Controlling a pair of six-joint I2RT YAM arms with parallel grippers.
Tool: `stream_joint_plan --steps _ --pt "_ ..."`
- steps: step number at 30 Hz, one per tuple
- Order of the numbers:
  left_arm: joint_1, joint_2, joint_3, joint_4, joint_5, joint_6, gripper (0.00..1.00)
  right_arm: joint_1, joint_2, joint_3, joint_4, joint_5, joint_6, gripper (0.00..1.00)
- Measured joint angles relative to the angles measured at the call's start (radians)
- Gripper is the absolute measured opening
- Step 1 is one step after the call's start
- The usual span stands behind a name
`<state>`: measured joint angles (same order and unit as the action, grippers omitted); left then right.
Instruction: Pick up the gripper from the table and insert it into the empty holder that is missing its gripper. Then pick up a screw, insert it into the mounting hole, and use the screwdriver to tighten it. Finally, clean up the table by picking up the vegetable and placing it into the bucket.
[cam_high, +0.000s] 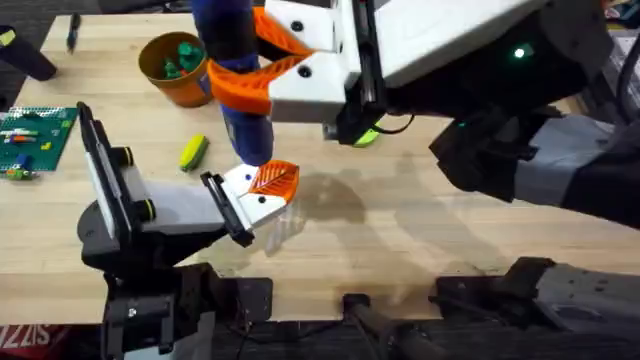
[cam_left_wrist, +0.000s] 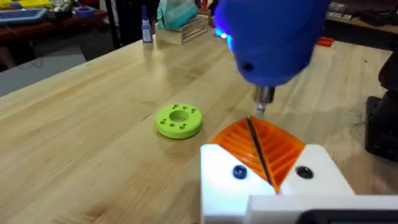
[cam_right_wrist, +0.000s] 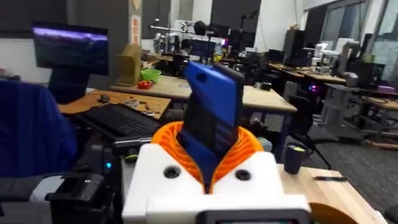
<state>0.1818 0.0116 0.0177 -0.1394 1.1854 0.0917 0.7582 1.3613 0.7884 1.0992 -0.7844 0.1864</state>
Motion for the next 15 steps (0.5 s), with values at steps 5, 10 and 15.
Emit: stream_joint_plan --steps 5,10,15 --pt "0.000 0.000 0.000 0.000 0.000 0.000 0.002 0.017 0.000 0.000 0.000 -0.021 -0.008 0.028" --pt "0.000 0.000 0.000 0.000 0.000 0.000 0.002 0.038 0.000 0.001 -0.005 -0.028 -0.015 0.028" --pt "0.000 0.000 0.000 0.000 0.000 0.000 0.002 0.039 0.000 0.035 -0.138 -0.028 -0.046 0.028"
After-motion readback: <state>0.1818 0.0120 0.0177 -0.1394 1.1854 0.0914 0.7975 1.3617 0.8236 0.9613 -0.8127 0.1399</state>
